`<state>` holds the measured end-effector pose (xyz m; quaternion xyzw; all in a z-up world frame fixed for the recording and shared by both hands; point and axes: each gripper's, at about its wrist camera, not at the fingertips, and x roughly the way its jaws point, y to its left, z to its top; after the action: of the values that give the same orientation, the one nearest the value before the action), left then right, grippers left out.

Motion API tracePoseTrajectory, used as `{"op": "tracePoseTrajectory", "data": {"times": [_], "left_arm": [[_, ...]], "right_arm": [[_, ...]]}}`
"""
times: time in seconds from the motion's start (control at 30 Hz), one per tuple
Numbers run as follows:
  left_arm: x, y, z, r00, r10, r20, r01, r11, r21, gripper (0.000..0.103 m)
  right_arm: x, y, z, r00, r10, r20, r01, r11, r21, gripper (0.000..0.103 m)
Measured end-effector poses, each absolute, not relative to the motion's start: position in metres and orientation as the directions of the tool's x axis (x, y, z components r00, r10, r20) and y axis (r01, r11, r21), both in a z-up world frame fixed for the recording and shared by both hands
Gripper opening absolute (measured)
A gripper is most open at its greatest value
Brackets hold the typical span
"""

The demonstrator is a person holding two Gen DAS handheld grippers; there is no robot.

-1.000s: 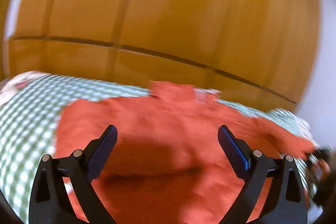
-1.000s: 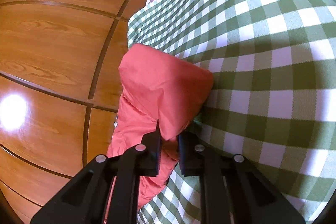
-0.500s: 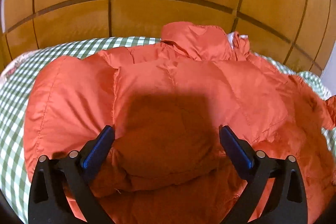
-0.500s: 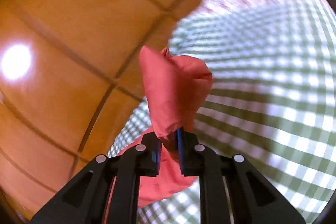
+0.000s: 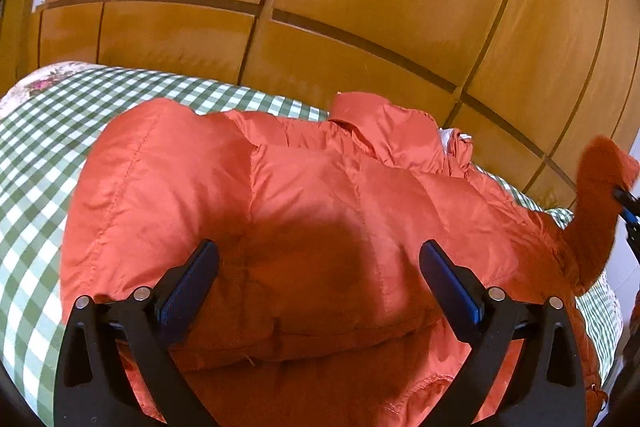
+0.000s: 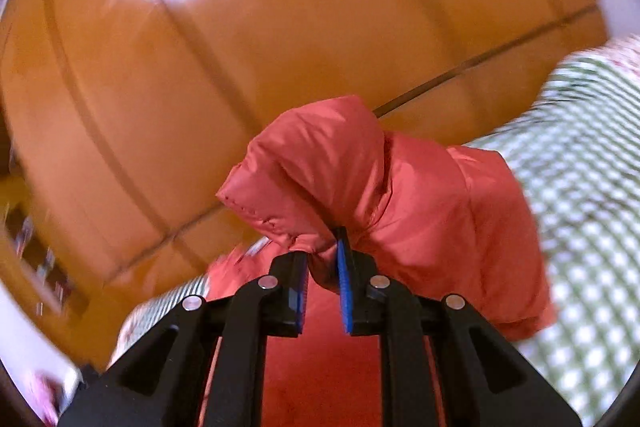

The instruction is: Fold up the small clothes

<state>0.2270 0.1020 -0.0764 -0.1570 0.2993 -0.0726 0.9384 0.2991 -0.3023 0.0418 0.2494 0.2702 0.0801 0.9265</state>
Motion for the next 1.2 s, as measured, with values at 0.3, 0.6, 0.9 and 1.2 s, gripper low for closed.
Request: {"op": "tracePoseTrajectory", "data": {"times": [0.3,0.6,0.9,1.2], "left_arm": [[0.231,0.105,-0.082,0.796,-0.273,-0.540,0.060,0.924,-0.379,0.099],[0.234,0.104,-0.080,0.787,-0.268,-0.556,0.056,0.928,-0.369,0.099],[0.235,0.042,-0.017,0.719,-0.481,-0.502,0.203,0.836,-0.510,0.097],[0.296,-0.084,-0.025,0.534,-0.495,-0.685,0.347,0.867,-0.357,0.080]], "right_arm": [[0.335,-0.184,-0.050,0.531,0.377,-0.759,-0.267,0.925,0.272,0.032],[0.296,-0.219,-0.027,0.600,0.334,-0.727,-0.241,0.942,0.234,0.096],[0.261,-0.271,-0.049,0.647,0.134,-0.751,0.010,0.983,0.183,0.099],[0.252,-0.288,-0.056,0.662,0.192,-0.725,0.024,0.961,0.277,0.101]]}}
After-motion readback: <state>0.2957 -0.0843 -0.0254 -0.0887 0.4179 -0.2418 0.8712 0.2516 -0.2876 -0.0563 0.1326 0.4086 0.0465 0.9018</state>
